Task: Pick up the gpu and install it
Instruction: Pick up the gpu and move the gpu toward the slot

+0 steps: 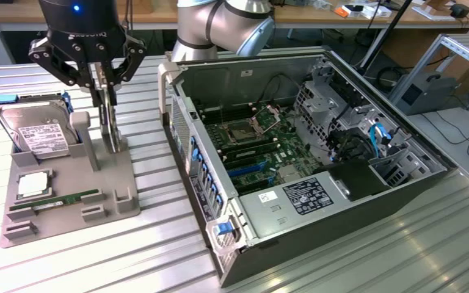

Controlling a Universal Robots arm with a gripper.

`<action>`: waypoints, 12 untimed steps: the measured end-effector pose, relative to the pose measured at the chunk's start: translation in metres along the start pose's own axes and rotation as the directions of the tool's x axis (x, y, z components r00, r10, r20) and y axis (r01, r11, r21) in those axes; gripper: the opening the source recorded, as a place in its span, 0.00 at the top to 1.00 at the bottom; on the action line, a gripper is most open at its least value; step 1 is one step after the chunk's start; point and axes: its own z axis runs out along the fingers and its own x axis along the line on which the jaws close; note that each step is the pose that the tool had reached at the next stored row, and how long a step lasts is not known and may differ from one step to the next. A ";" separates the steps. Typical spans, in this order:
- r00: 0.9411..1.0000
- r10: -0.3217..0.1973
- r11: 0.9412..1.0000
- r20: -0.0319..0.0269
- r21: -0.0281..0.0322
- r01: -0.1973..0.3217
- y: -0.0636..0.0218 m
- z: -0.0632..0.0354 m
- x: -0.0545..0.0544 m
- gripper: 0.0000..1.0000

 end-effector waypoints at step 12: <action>1.000 0.000 1.000 0.000 0.000 0.000 0.0002 -0.0090 0.000 0.73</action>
